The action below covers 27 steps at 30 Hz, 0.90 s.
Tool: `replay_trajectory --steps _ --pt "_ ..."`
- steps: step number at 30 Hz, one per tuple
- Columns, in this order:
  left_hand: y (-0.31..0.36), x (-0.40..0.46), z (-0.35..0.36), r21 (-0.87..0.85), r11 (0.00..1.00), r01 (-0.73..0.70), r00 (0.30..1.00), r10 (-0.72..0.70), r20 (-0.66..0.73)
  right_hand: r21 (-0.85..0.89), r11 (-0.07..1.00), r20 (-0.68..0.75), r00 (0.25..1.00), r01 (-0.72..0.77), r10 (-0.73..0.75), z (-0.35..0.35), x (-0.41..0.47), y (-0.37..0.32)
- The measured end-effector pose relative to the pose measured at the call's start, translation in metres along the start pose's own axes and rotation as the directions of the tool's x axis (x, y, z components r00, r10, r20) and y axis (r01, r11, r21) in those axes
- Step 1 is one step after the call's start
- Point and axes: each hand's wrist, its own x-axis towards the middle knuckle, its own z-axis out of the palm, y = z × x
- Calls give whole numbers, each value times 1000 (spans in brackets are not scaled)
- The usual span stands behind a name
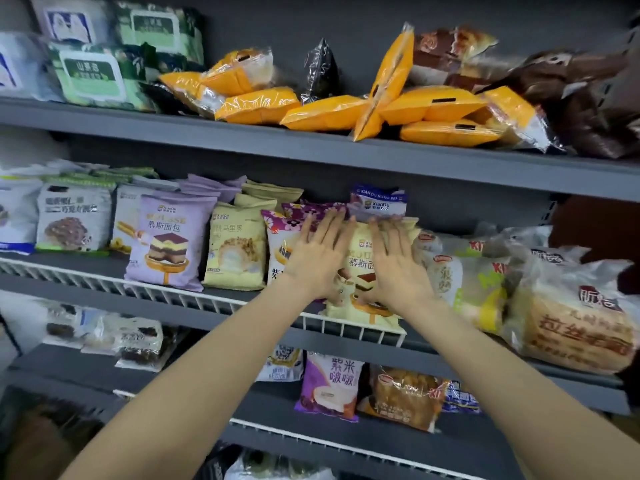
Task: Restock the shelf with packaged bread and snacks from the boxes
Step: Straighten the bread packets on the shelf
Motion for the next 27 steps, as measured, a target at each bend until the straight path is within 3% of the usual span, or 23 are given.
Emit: replay_trajectory --steps 6,9,12,14,17,19,22,27 --pt "12 2 -4 62 995 77 997 -77 7 -6 999 -59 997 41 -41 9 4 2" --pt "17 1 -3 -45 996 81 997 -81 4 49 998 -50 998 42 -39 10 4 5" --pt "18 4 -7 -292 954 64 997 -71 -13 252 966 -52 997 60 -48 7 1 9" --pt "15 9 -13 -435 899 47 992 -94 -86 455 887 -110 994 78 -31 -3 -3 15" --pt "12 18 -25 -522 853 14 984 -104 -144 709 703 -96 979 -58 178 -20 -4 34" --pt "14 26 -35 -427 904 -31 999 11 -49 802 561 23 950 -204 312 -24 8 48" --pt "13 43 -46 -318 947 -39 990 79 113 753 528 224 907 -393 356 -24 32 62" --pt "13 58 -40 -307 952 -2 932 113 343 789 395 371 877 -471 305 -14 60 67"
